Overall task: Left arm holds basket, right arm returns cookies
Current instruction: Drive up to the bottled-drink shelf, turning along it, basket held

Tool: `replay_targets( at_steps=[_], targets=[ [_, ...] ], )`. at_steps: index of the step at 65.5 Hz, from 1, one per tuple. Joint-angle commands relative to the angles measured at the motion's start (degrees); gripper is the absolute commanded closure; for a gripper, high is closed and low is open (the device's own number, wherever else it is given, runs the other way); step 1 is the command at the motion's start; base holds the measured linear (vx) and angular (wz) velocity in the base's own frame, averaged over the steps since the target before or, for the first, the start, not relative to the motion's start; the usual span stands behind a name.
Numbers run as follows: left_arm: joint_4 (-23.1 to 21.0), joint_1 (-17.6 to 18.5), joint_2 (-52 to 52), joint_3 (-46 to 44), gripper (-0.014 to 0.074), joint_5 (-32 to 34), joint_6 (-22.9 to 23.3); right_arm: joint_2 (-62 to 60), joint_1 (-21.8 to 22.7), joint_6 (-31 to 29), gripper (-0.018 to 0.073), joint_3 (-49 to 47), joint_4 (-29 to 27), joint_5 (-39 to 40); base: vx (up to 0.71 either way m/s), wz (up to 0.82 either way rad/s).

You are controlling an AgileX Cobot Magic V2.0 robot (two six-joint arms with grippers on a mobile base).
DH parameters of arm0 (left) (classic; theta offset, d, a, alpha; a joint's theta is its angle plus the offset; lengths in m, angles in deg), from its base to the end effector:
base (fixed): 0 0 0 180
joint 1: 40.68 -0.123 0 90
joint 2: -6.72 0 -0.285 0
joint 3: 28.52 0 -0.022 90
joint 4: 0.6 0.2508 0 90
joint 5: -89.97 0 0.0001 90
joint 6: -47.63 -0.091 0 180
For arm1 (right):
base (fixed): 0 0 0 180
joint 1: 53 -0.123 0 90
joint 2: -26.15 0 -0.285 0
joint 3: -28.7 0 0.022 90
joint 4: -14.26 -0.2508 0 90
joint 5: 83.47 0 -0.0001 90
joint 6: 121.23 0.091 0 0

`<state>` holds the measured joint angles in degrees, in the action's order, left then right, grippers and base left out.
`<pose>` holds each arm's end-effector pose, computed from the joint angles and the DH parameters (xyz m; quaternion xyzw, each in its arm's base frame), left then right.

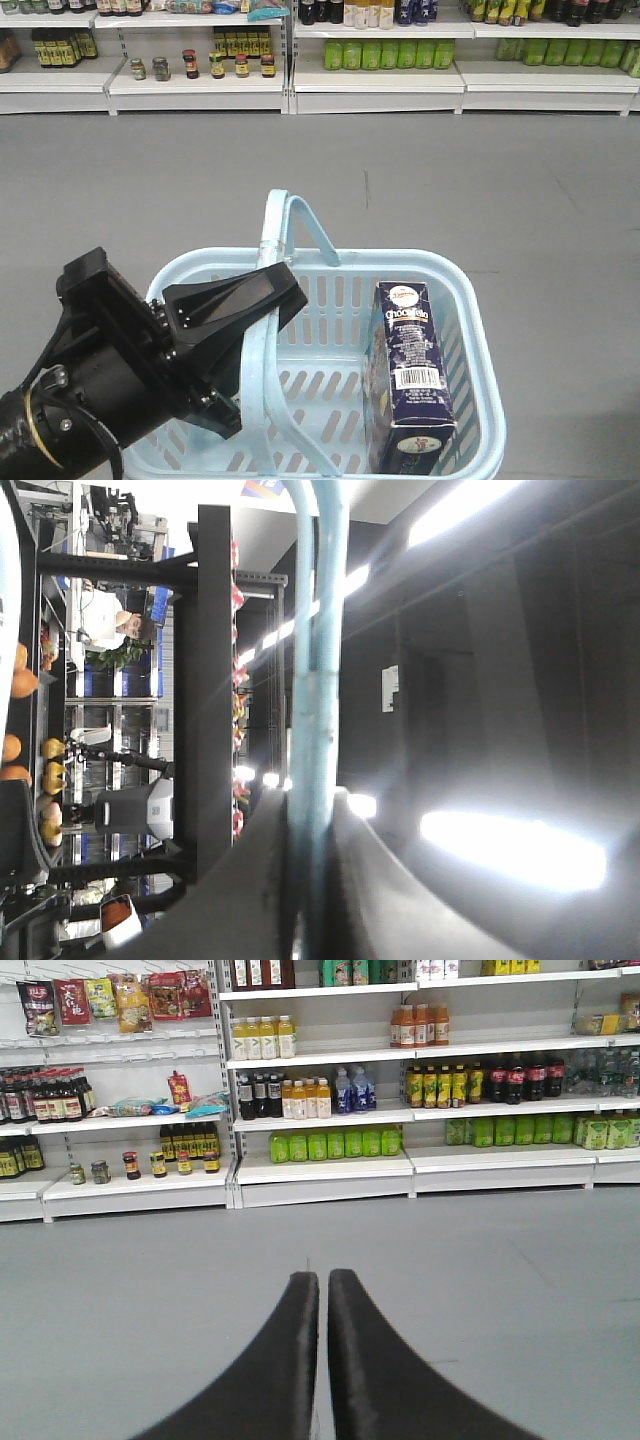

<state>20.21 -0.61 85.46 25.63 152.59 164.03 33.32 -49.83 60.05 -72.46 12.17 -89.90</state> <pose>0.1539 -0.1669 0.2747 -0.2091 0.5556 -0.7924 0.1401 0.0567 -0.0028 0.1940 0.0397 0.7209 0.0026 0.6919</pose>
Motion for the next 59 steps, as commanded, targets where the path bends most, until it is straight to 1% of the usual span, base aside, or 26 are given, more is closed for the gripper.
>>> replay_targets(
  at_steps=[1,59],
  targets=[
    [-2.4,0.5,-1.6,-1.6,0.0596,7.0,-0.1,-0.8,0.2,-0.4,0.0566,1.0,0.1,4.1,0.51,-0.01],
    [-2.4,0.5,-1.6,-1.6,0.0596,7.0,-0.1,-0.8,0.2,-0.4,0.0566,1.0,0.1,4.1,0.52,-0.01]
  ],
)
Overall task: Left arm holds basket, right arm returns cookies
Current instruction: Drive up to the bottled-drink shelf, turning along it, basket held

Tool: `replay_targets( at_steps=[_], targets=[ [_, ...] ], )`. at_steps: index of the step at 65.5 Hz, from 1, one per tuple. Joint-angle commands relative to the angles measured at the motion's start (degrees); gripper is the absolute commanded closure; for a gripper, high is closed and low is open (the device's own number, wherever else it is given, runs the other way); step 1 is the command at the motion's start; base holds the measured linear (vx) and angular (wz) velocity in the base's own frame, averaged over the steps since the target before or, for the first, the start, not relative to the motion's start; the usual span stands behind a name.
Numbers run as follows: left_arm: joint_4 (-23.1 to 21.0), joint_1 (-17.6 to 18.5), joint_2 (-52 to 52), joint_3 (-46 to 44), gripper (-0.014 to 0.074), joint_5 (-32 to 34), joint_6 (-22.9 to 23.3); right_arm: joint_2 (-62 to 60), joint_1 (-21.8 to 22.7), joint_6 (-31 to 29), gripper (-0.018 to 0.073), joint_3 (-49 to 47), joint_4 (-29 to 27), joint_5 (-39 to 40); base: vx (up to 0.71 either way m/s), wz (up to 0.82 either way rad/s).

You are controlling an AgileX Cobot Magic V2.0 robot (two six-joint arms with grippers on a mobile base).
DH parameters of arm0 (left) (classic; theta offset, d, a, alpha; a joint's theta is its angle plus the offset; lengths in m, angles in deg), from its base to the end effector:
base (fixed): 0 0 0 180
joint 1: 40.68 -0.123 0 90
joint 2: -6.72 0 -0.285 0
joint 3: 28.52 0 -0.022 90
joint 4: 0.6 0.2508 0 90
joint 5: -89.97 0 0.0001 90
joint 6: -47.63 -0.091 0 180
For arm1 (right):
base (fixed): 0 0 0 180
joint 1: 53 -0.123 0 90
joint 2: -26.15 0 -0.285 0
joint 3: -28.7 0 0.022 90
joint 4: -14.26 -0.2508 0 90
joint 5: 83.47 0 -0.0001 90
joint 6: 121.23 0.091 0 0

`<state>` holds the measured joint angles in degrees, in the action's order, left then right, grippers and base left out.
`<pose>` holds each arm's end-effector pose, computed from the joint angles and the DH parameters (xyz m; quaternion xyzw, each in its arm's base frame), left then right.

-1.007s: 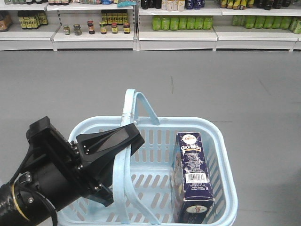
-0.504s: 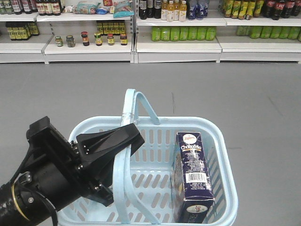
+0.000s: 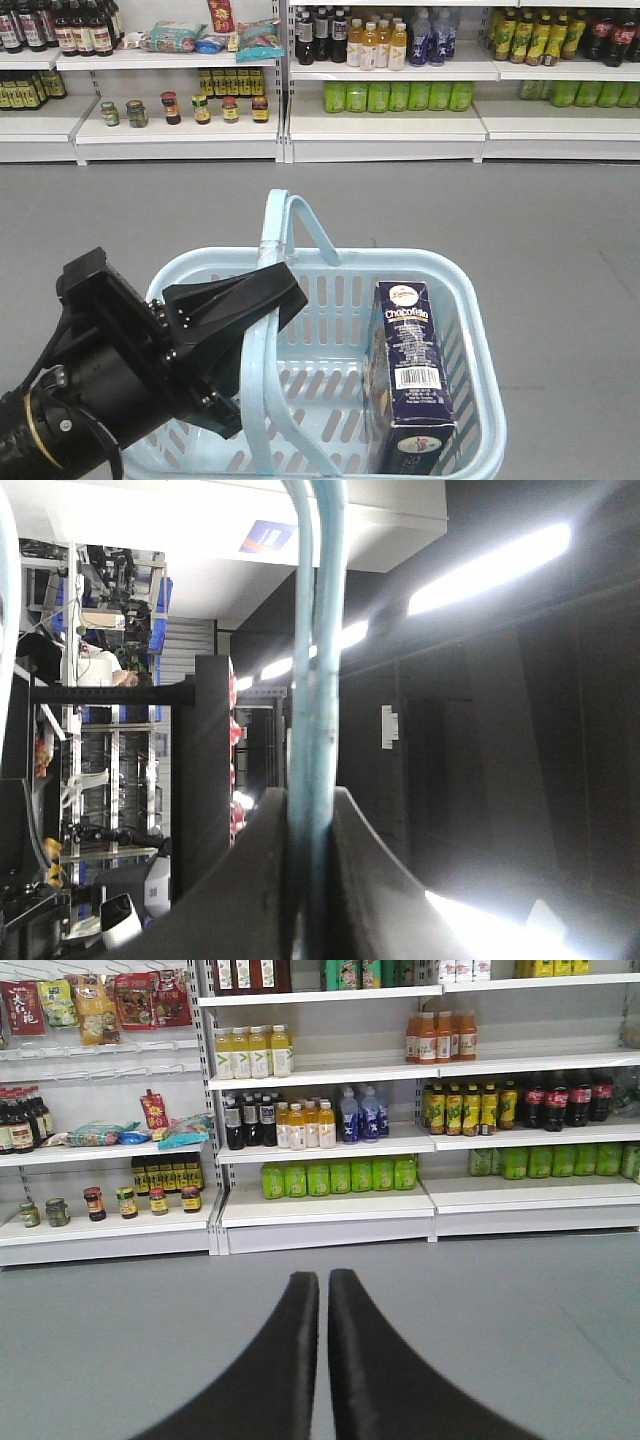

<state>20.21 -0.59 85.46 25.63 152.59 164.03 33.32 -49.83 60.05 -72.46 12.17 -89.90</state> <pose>0.1538 -0.1670 0.2747 -0.2090 0.5557 -0.7924 0.1400 0.0567 -0.0028 0.1940 0.0397 0.7209 0.0026 0.6919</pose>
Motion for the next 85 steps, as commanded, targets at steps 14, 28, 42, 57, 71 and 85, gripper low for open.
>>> replay_targets(
  at_steps=[14,28,42,57,71,85],
  targets=[
    [-2.4,0.4,-1.6,-1.6,0.0596,7.0,-0.1,-0.8,0.2,-0.4,0.0566,1.0,0.1,4.1,0.53,0.02],
    [-2.4,0.4,-1.6,-1.6,0.0596,7.0,-0.1,-0.8,0.2,-0.4,0.0566,1.0,0.1,4.1,0.53,0.01],
    [-2.4,0.4,-1.6,-1.6,0.0596,7.0,-0.1,-0.8,0.2,-0.4,0.0566,1.0,0.1,4.1,0.53,-0.01],
    [-2.4,0.4,-1.6,-1.6,0.0596,7.0,-0.1,-0.8,0.2,-0.4,0.0566,1.0,0.1,4.1,0.53,-0.04],
    [-2.4,0.4,-1.6,-1.6,0.0596,7.0,-0.1,-0.8,0.2,-0.4,0.0566,1.0,0.1,4.1,0.52,-0.03],
    [-2.4,0.4,-1.6,-1.6,0.0596,7.0,-0.1,-0.8,0.2,-0.4,0.0566,1.0,0.1,4.1,0.50,-0.02]
  ],
)
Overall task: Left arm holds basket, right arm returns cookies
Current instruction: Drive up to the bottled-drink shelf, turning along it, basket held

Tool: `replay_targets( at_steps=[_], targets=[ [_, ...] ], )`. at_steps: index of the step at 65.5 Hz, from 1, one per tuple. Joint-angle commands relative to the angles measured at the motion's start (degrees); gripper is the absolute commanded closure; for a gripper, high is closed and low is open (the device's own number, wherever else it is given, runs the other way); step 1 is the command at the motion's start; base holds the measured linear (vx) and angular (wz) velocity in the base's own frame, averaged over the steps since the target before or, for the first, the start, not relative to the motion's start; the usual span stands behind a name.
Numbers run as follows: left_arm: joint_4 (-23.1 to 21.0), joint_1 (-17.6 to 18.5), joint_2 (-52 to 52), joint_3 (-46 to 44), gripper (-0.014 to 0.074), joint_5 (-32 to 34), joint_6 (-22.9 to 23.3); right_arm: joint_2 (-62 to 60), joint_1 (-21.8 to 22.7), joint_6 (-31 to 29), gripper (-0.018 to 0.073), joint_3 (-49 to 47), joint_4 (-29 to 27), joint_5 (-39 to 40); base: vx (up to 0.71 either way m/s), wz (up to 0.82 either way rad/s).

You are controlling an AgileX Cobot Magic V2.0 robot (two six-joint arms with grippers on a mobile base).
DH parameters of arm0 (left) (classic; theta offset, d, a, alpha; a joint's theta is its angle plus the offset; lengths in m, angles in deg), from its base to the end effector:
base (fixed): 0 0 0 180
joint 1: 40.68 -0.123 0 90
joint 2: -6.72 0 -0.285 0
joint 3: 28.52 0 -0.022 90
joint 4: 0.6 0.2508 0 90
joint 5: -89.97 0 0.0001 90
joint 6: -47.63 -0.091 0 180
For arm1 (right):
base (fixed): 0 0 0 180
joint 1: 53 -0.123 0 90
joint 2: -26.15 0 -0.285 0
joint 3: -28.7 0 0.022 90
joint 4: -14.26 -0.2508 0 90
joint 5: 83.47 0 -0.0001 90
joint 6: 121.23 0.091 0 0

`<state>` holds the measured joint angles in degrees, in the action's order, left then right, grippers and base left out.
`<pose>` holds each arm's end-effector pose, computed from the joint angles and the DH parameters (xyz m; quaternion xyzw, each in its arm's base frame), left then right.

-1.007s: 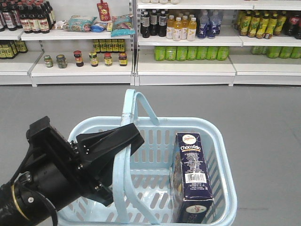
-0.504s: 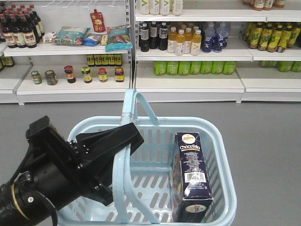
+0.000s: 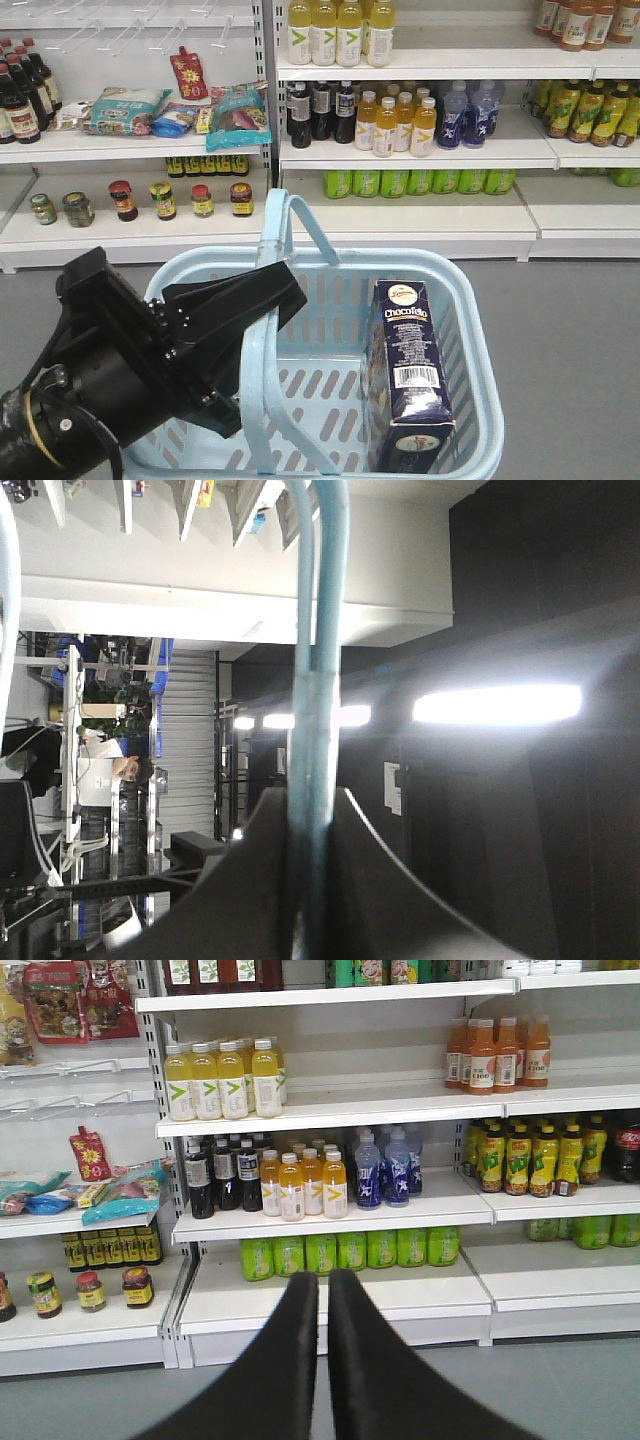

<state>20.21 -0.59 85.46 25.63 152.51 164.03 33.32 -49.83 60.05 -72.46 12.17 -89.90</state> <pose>0.1538 -0.1670 0.2746 -0.2093 0.5561 -0.7920 0.1401 0.0567 -0.0028 0.1940 0.0397 0.7209 0.0026 0.6919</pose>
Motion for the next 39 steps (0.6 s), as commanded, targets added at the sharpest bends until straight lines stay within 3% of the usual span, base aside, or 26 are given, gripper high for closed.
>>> replay_targets(
  at_steps=[1,39],
  targets=[
    [-2.4,0.4,-1.6,-1.6,0.0596,7.1,-0.1,-0.8,0.2,-0.4,0.0566,1.0,0.1,4.1,0.49,-0.03],
    [-2.4,0.4,-1.6,-1.6,0.0596,7.1,-0.1,-0.8,0.2,-0.4,0.0566,1.0,0.1,4.1,0.46,-0.01]
  ],
)
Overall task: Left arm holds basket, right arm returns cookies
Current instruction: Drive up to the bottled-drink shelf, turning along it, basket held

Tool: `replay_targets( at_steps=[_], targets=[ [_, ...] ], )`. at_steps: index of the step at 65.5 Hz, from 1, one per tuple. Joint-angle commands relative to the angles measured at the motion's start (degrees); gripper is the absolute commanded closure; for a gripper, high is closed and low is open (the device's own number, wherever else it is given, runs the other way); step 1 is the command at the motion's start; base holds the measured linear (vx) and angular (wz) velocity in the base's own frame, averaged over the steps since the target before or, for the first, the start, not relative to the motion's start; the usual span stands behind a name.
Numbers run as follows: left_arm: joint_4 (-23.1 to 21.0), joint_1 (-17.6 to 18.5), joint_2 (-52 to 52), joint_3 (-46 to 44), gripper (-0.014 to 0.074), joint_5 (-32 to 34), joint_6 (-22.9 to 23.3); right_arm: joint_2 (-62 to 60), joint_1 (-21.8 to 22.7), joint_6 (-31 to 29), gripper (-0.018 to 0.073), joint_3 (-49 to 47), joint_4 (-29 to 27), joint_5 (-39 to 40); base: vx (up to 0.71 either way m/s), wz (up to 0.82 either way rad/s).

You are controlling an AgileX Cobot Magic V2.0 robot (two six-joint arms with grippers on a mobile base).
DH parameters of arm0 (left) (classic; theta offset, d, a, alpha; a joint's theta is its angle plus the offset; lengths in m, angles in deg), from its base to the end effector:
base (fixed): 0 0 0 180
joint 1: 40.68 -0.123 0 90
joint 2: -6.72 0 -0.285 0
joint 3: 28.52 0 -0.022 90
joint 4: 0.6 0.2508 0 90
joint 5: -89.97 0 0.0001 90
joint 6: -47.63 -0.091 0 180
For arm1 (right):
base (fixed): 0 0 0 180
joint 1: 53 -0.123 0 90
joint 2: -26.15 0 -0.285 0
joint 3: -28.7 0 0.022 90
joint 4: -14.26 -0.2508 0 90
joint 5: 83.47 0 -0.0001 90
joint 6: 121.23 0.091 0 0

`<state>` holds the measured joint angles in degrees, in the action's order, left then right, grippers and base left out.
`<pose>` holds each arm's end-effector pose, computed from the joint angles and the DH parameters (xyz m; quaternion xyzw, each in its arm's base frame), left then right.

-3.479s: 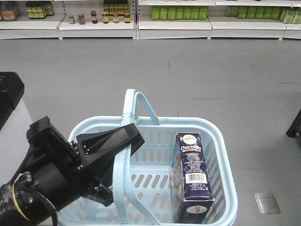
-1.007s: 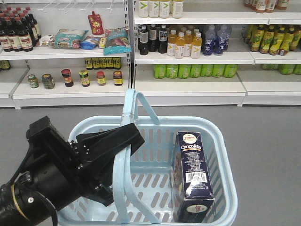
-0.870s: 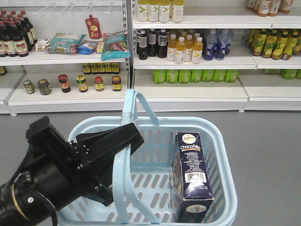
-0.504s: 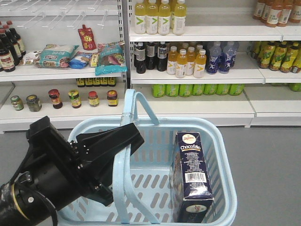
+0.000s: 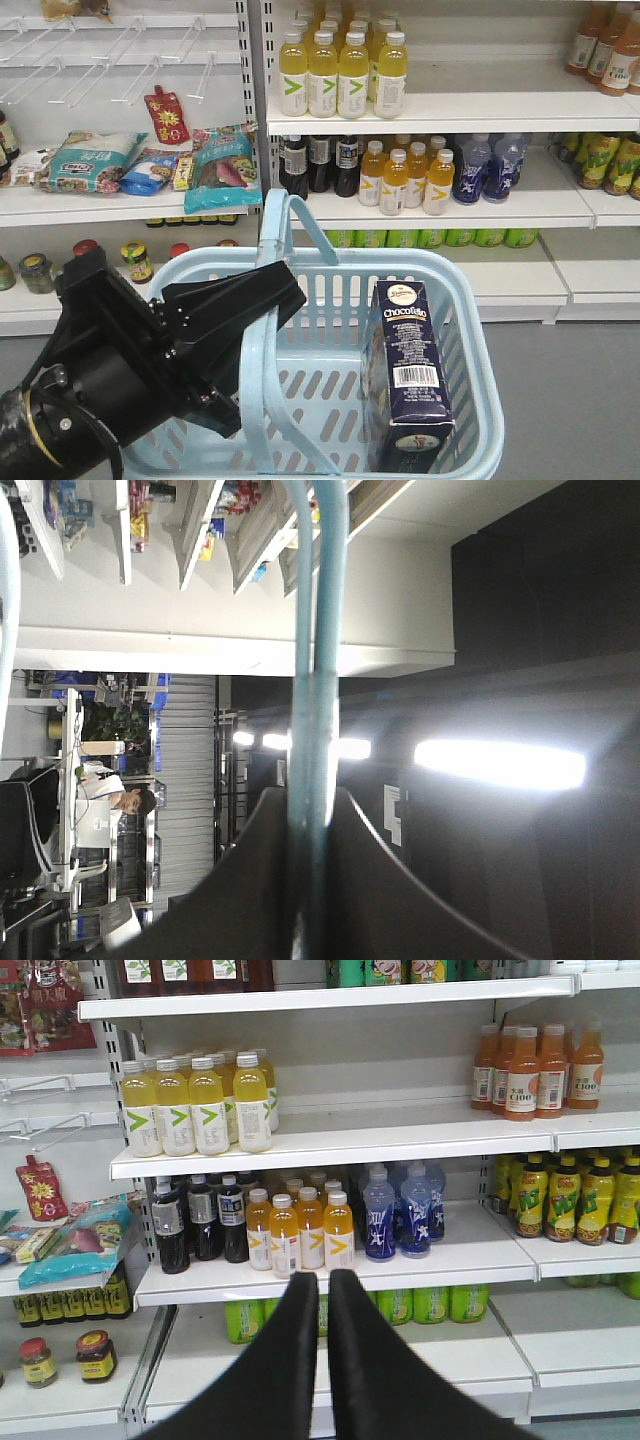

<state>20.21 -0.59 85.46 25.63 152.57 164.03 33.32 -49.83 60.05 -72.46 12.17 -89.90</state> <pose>0.1538 -0.1670 0.2747 -0.2091 0.5558 -0.7923 0.1400 0.0567 -0.0028 0.1940 0.0397 0.7209 0.0026 0.6919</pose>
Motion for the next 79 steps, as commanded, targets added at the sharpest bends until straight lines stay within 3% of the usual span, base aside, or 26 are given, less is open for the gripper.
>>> replay_targets(
  at_steps=[1,79],
  targets=[
    [-2.4,0.4,-1.6,-1.6,0.0596,7.0,-0.1,-0.8,0.2,-0.4,0.0566,1.0,0.1,4.1,0.43,-0.01],
    [-2.4,0.4,-1.6,-1.6,0.0596,7.0,-0.1,-0.8,0.2,-0.4,0.0566,1.0,0.1,4.1,0.33,-0.01]
  ],
)
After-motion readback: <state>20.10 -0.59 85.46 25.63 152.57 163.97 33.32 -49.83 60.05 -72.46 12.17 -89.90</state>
